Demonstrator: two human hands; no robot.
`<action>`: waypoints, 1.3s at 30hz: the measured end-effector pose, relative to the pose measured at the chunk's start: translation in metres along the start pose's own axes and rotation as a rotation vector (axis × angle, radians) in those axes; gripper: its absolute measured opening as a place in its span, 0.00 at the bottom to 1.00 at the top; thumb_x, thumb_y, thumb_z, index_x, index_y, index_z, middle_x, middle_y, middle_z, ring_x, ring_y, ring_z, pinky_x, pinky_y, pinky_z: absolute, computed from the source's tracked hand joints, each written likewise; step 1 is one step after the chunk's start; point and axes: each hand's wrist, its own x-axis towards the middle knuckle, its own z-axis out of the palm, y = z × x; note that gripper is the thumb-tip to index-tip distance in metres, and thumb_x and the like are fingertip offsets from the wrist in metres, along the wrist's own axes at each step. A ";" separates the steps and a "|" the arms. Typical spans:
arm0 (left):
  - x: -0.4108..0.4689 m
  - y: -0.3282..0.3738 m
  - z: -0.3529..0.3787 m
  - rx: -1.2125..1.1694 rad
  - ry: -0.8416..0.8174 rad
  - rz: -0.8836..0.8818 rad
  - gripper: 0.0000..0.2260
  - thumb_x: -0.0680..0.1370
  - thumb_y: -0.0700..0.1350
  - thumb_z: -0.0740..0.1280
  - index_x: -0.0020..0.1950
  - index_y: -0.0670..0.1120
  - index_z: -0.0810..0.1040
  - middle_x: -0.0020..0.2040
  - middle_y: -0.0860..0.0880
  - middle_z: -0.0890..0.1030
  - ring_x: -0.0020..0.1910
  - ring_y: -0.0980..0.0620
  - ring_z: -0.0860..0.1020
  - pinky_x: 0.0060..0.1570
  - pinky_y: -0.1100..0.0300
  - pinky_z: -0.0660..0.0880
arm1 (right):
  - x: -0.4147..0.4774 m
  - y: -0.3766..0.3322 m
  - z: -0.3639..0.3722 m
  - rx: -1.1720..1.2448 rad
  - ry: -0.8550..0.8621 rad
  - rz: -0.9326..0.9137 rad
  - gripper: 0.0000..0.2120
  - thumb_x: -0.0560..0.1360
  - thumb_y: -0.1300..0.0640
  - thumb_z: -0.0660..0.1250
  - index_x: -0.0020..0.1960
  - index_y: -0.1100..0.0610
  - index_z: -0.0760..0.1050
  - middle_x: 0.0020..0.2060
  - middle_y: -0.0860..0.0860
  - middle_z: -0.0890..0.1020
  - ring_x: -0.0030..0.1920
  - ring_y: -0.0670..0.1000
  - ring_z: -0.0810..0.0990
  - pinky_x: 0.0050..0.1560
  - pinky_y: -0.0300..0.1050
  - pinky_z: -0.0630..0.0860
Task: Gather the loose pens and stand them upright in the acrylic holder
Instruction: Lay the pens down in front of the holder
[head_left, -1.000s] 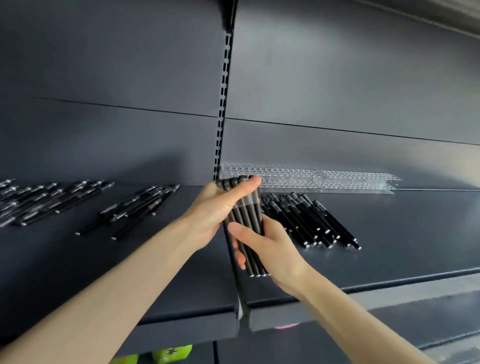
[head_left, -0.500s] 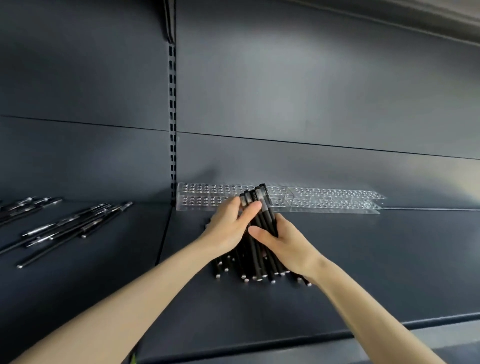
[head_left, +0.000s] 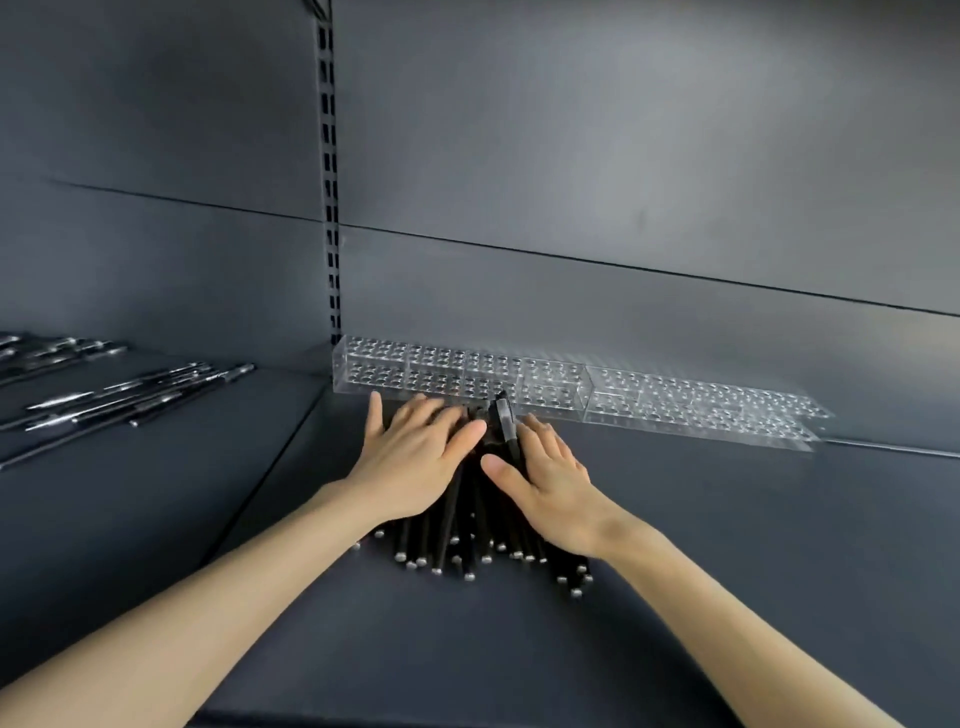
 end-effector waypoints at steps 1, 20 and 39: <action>-0.003 0.000 -0.001 -0.012 -0.003 -0.044 0.26 0.81 0.60 0.42 0.75 0.52 0.59 0.76 0.54 0.58 0.76 0.52 0.52 0.72 0.41 0.37 | 0.000 0.003 0.001 0.001 -0.002 -0.016 0.36 0.78 0.36 0.47 0.78 0.52 0.41 0.77 0.48 0.44 0.76 0.48 0.38 0.74 0.48 0.39; -0.034 -0.016 -0.007 -0.201 -0.096 -0.090 0.24 0.81 0.60 0.48 0.76 0.61 0.51 0.78 0.58 0.50 0.77 0.56 0.43 0.75 0.50 0.44 | 0.000 -0.010 0.017 0.044 0.038 -0.001 0.27 0.81 0.41 0.45 0.77 0.47 0.45 0.77 0.48 0.46 0.77 0.51 0.41 0.75 0.52 0.38; -0.060 -0.011 -0.050 -0.120 0.357 0.039 0.06 0.78 0.48 0.63 0.49 0.50 0.80 0.45 0.58 0.79 0.40 0.62 0.76 0.38 0.64 0.67 | -0.002 -0.039 -0.016 0.267 0.307 -0.216 0.08 0.78 0.57 0.60 0.50 0.54 0.79 0.43 0.48 0.82 0.47 0.48 0.79 0.51 0.43 0.74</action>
